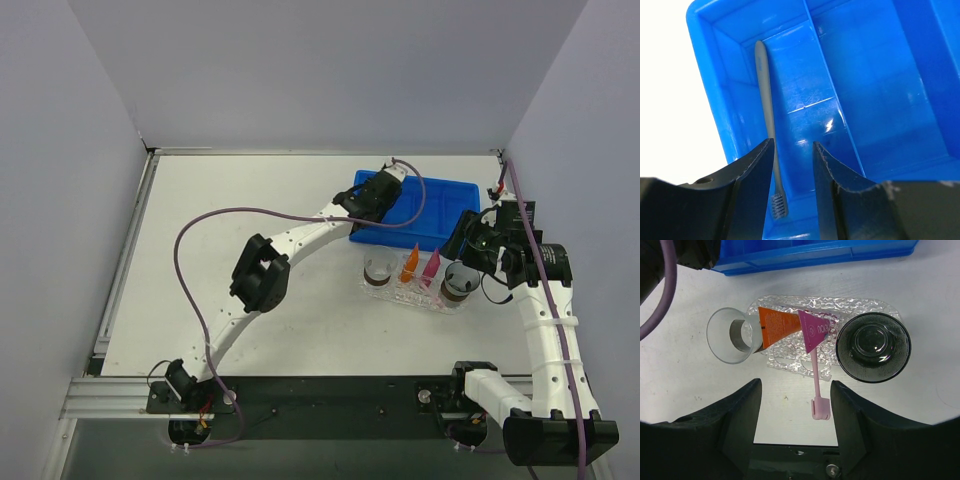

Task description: Prepare toiletry sets of a toothbrush and toothpaste on the tray

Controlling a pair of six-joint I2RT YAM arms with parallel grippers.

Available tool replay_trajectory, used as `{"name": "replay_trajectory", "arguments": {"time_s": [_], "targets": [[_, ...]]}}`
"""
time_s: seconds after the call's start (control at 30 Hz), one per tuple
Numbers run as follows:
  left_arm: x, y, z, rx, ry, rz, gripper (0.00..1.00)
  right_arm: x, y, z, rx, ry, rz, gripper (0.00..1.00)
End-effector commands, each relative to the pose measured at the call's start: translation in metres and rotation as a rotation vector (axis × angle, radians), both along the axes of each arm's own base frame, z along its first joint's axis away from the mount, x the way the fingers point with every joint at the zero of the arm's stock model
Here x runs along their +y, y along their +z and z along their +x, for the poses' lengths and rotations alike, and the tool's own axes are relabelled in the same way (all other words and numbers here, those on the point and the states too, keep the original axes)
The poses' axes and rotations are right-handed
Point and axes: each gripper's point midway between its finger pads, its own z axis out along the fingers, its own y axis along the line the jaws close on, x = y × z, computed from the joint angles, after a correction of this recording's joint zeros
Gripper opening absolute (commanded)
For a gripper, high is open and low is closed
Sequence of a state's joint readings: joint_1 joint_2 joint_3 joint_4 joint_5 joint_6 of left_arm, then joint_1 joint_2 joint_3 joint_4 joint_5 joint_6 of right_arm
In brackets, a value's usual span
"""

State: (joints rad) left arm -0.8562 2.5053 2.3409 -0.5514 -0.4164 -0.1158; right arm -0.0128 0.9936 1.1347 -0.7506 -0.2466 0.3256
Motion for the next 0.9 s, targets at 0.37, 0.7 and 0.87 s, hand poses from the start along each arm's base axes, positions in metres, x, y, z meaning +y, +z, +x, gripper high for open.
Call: {"name": "replay_trajectory", "arguments": {"time_s": [0.37, 0.7, 0.87], "targets": [[0.008, -0.013, 0.014, -0.074, -0.058, 0.196, 0.47, -0.012, -0.010, 0.003, 0.004, -0.011, -0.053, 0.53], [0.015, -0.025, 0.020, -0.100, -0.108, 0.319, 0.47, -0.020, -0.016, 0.005, 0.016, -0.026, -0.079, 0.54], [0.020, -0.029, 0.023, -0.112, -0.107, 0.372, 0.45, -0.025, -0.016, 0.006, 0.016, -0.037, -0.093, 0.55]]}}
